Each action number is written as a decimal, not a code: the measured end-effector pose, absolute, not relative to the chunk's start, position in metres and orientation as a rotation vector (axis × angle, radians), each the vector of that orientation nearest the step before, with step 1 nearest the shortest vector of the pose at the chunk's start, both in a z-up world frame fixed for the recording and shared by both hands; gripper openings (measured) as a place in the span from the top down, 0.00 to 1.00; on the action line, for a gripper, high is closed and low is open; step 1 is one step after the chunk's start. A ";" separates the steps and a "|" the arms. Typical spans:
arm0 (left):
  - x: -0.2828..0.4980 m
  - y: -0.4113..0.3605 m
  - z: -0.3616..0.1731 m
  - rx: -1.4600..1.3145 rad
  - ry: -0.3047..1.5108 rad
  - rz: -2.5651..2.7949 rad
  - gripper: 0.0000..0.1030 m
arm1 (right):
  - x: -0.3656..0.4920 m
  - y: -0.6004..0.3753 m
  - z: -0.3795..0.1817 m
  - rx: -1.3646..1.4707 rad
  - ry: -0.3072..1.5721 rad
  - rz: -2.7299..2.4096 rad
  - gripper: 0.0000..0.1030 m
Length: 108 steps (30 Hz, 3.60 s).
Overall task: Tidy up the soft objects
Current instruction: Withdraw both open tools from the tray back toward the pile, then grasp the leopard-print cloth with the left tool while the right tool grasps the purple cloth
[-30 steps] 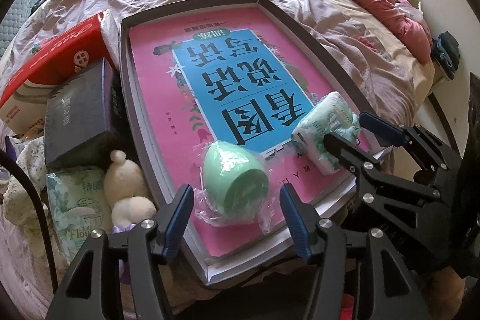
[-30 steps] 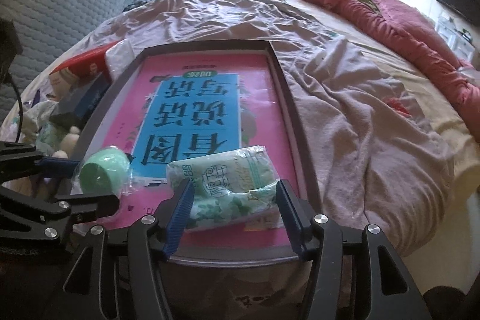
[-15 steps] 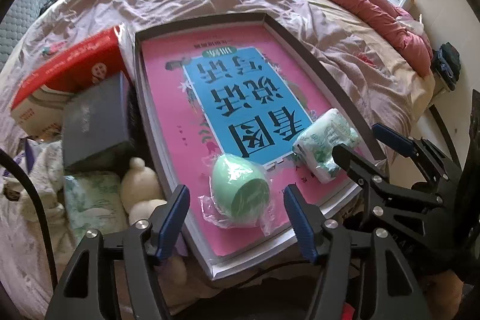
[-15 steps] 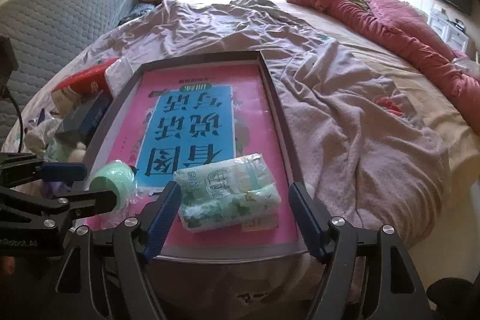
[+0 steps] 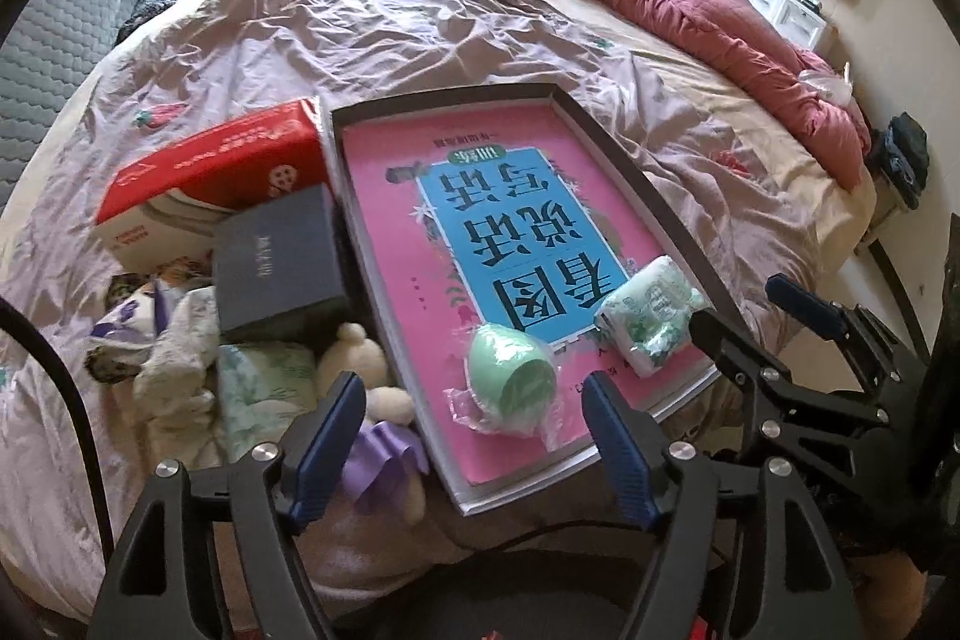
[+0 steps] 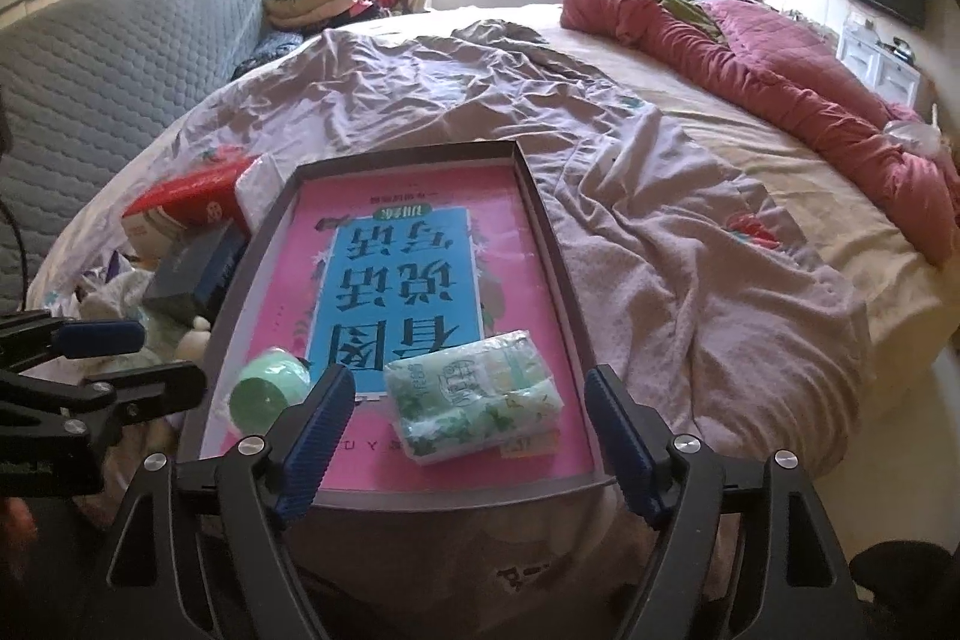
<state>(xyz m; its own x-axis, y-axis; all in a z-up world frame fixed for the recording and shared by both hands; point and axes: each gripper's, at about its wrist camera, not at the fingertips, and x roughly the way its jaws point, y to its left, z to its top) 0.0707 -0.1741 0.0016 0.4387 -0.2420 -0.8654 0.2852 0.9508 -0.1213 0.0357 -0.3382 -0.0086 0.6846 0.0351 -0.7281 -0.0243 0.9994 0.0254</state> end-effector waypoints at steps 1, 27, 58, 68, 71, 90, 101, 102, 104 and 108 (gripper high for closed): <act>0.069 -0.172 0.004 0.047 1.064 -0.322 0.27 | 0.035 -0.337 -0.007 0.015 0.813 0.032 0.22; 0.041 -0.139 0.043 0.027 0.963 -0.274 0.24 | 0.007 -0.317 0.048 0.070 0.708 0.025 0.21; 0.046 0.003 0.054 -0.155 0.920 -0.081 0.21 | -0.002 -0.232 0.061 -0.072 0.694 0.192 0.21; 0.050 0.003 0.026 -0.165 0.961 -0.118 0.21 | 0.003 -0.208 0.031 -0.124 0.746 0.250 0.20; 0.052 0.004 0.015 -0.165 0.982 -0.124 0.21 | 0.006 -0.205 0.022 -0.127 0.763 0.260 0.20; 0.070 0.039 -0.005 -0.269 0.991 -0.125 0.21 | 0.022 -0.195 -0.002 -0.123 0.817 0.284 0.20; 0.090 0.043 -0.022 -0.182 1.002 -0.132 0.26 | 0.031 -0.193 -0.013 -0.119 0.843 0.289 0.20; 0.093 0.039 -0.023 -0.155 1.004 -0.136 0.27 | 0.031 -0.193 -0.014 -0.119 0.846 0.289 0.20; 0.097 0.033 -0.024 -0.122 1.003 -0.150 0.33 | 0.032 -0.193 -0.015 -0.116 0.852 0.288 0.20; 0.107 0.022 -0.030 -0.095 1.014 -0.190 0.40 | 0.035 -0.194 -0.018 -0.110 0.861 0.289 0.20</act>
<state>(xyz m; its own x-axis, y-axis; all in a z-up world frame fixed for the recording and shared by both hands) 0.1075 0.0222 -0.0299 0.5141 -0.2023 -0.8335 0.1140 0.9793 -0.1674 0.0346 -0.1938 -0.0182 0.6155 0.2058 -0.7608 -0.2943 0.9555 0.0204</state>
